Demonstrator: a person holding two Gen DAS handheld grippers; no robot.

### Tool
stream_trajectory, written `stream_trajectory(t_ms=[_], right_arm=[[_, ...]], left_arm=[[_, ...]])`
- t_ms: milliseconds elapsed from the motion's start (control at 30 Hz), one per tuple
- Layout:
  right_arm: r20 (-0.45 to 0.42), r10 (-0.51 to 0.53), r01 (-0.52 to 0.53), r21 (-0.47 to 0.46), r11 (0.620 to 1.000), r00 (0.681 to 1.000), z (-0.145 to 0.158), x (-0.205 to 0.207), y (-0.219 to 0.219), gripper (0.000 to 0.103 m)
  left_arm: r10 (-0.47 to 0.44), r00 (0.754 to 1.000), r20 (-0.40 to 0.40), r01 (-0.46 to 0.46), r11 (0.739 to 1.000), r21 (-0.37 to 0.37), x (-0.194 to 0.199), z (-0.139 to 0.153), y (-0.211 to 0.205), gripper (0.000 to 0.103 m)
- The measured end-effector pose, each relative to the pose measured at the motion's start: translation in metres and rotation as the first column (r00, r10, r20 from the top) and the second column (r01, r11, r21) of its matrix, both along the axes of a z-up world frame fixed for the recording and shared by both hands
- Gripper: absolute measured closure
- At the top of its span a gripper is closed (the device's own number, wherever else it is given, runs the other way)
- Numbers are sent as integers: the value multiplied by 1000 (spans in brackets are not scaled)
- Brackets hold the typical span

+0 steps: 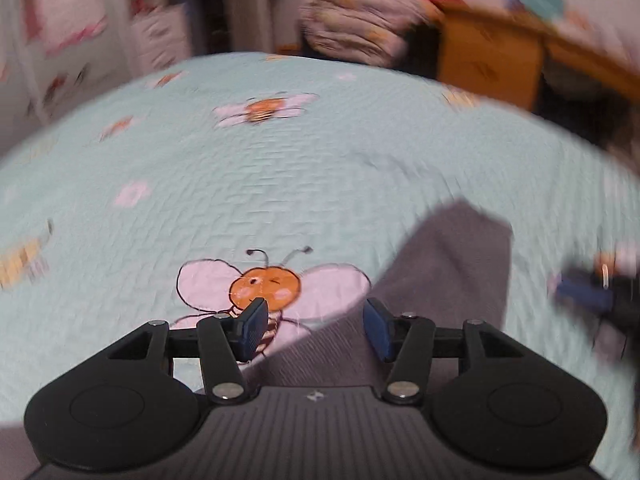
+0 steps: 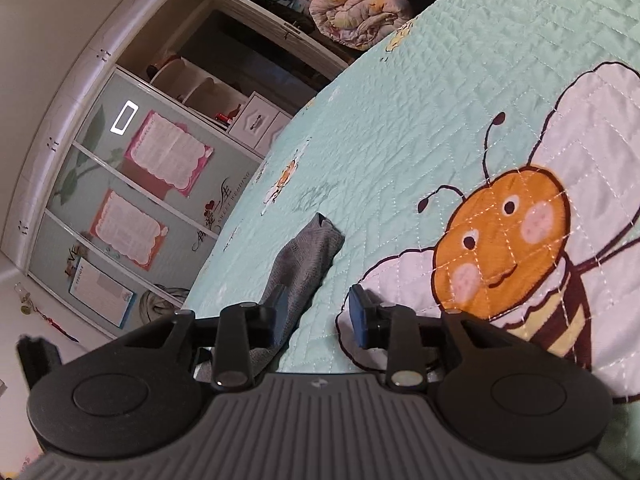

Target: Fold clothes

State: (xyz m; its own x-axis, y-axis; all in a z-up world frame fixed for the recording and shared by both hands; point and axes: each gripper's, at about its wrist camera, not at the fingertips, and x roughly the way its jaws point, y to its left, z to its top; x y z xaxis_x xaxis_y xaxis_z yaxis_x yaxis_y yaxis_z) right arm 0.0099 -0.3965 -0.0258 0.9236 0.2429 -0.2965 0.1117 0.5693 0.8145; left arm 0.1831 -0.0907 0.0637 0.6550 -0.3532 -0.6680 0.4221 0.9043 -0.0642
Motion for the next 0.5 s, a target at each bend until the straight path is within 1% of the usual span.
stream_trajectory(t_ms=[33, 67, 133, 200, 233, 300, 367, 400, 433, 467, 500], right_arm=[[1, -1, 1, 1, 1000, 1000, 0, 0, 0, 69], [1, -1, 1, -1, 1000, 1000, 0, 0, 0, 69], [0, -1, 1, -7, 1000, 1000, 0, 0, 0, 69], [4, -5, 5, -1, 1000, 1000, 0, 0, 0, 69], [5, -7, 7, 3, 1000, 1000, 0, 0, 0, 69], [7, -10, 10, 5, 1000, 1000, 0, 0, 1, 69], [-2, -12, 12, -20, 1000, 1000, 5, 0, 3, 68], [-6, -14, 13, -32, 999, 1000, 7, 0, 4, 63], [-11, -14, 13, -50, 999, 1000, 10, 1, 6, 59], [-13, -10, 9, -88, 996, 1000, 17, 2, 9, 46], [-9, -7, 6, -136, 991, 1000, 26, 4, 12, 33]], left_arm=[[30, 999, -20, -31, 998, -59, 9, 1, 6, 47], [30, 999, -31, -32, 997, -66, 14, 0, 6, 47], [17, 999, -49, -20, 998, -54, 23, -2, 3, 47], [11, 999, -44, -12, 1000, -17, 22, -4, -3, 47], [19, 1000, -15, -19, 1000, -8, 14, -3, -4, 48], [35, 995, 92, -34, 999, -16, -10, 4, 0, 46], [62, 991, 121, -57, 997, -47, -34, 5, 9, 41], [76, 988, 131, -69, 996, -63, -45, 4, 14, 38], [91, 986, 141, -80, 994, -79, -56, 4, 18, 37], [93, 984, 153, -82, 994, -76, -66, 0, 23, 36], [92, 982, 166, -81, 994, -67, -76, -4, 28, 33]])
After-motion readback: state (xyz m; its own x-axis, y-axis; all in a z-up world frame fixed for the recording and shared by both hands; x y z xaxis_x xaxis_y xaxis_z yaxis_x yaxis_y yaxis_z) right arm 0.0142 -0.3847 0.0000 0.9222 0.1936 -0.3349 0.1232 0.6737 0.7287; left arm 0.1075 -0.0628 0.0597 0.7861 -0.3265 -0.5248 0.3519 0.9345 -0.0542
